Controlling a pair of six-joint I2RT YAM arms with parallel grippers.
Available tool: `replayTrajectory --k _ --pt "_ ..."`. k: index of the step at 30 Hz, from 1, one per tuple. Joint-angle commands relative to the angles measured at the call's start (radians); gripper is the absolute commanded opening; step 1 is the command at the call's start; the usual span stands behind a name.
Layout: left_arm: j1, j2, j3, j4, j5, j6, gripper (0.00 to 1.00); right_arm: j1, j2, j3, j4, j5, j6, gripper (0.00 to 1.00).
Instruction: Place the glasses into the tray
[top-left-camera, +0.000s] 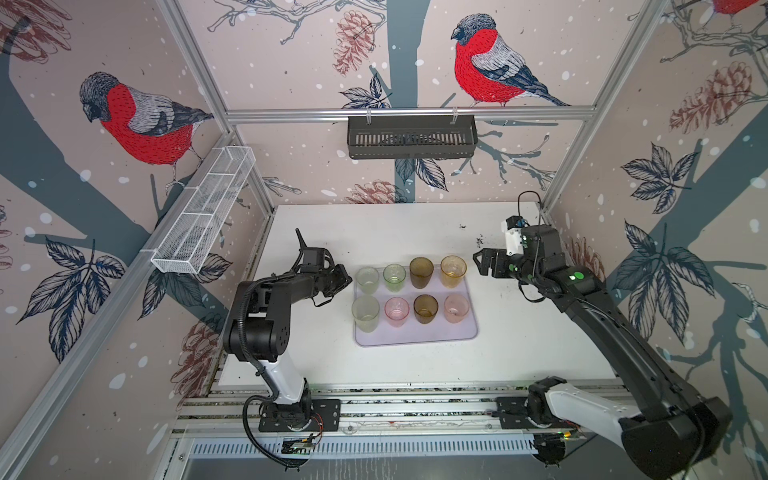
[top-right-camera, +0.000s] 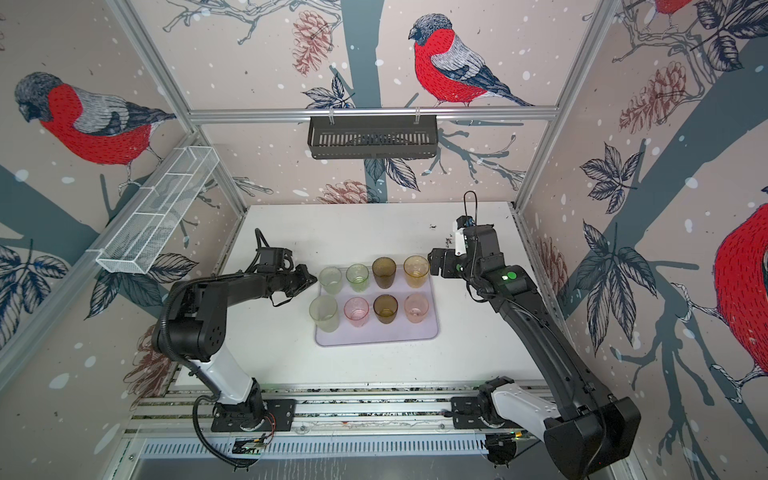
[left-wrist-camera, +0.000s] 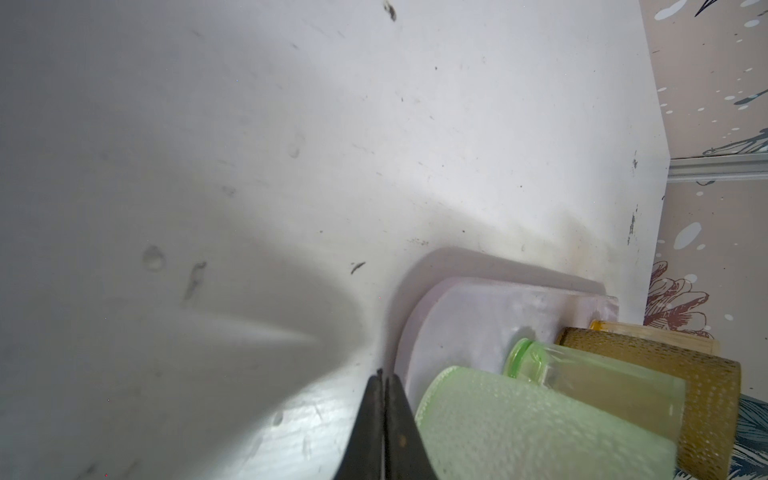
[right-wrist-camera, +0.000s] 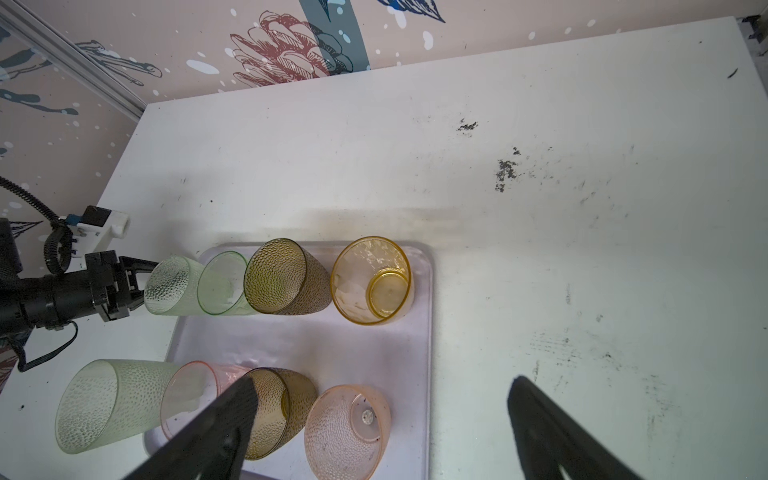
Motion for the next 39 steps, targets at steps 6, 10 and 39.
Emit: replayTrajectory --k 6,10,39 --pt "0.065 -0.185 -0.026 -0.162 -0.079 0.098 0.17 -0.017 -0.073 -0.007 0.077 0.122 -0.035 0.98" --pt "0.089 -0.311 -0.032 -0.272 -0.13 0.154 0.22 -0.043 -0.104 -0.025 0.112 0.179 -0.045 1.0" --pt "0.091 -0.842 -0.15 -0.42 -0.568 0.243 1.0 -0.298 -0.366 -0.536 0.534 0.507 0.005 1.0"
